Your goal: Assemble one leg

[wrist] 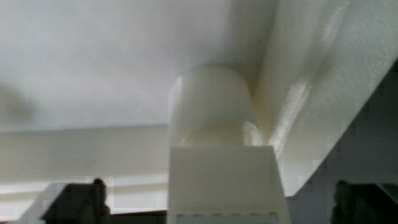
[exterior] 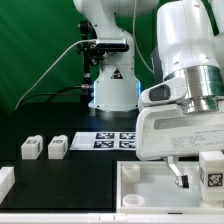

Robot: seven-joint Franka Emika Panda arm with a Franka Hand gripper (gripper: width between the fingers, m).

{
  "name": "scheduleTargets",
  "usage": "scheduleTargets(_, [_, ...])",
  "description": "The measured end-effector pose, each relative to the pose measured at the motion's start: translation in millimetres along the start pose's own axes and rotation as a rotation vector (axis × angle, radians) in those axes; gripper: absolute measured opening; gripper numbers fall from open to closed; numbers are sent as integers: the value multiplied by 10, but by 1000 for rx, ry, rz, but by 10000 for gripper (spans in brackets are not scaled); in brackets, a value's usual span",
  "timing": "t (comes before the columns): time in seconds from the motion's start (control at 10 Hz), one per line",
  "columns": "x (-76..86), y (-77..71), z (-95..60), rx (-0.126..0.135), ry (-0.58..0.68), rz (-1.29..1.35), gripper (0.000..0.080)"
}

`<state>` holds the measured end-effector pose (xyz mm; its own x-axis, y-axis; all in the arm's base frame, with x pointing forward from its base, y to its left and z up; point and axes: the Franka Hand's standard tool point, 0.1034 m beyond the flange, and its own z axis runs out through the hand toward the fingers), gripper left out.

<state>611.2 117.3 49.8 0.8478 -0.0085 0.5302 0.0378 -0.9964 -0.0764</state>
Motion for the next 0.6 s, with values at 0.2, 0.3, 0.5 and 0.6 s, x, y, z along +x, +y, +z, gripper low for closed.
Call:
scheduleTargets(0.2, [-4, 1, 3, 0, -1, 0, 646])
scheduleTargets(0.3, [-6, 1, 3, 0, -1, 0, 646])
scheduleTargets(0.5, [-9, 2, 6, 0, -2, 0, 649])
scheduleTargets(0.6, [-9, 2, 6, 0, -2, 0, 649])
